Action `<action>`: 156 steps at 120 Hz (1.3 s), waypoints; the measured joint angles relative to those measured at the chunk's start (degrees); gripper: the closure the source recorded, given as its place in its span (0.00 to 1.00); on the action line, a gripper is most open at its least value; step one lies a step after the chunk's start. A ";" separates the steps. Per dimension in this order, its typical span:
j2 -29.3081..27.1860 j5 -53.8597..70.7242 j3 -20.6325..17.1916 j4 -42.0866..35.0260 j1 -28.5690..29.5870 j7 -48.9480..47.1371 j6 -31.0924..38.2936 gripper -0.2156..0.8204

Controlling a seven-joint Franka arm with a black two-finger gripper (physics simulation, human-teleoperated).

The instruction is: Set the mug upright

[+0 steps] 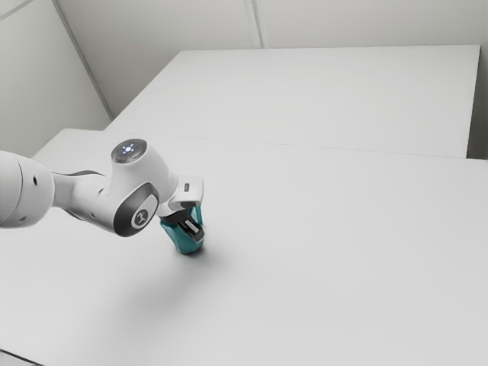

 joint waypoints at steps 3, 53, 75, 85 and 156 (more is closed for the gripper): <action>-0.09 0.00 0.00 0.00 -0.02 0.00 -0.02 0.64; -3.52 0.04 -0.08 0.54 0.21 -0.05 -1.92 0.45; -5.21 -0.01 -0.16 0.86 0.08 -0.18 -3.57 0.43; -5.83 -0.02 -0.17 0.95 0.02 -0.25 -4.12 0.42; -4.85 -0.97 1.26 19.86 -1.30 -2.47 -18.80 0.31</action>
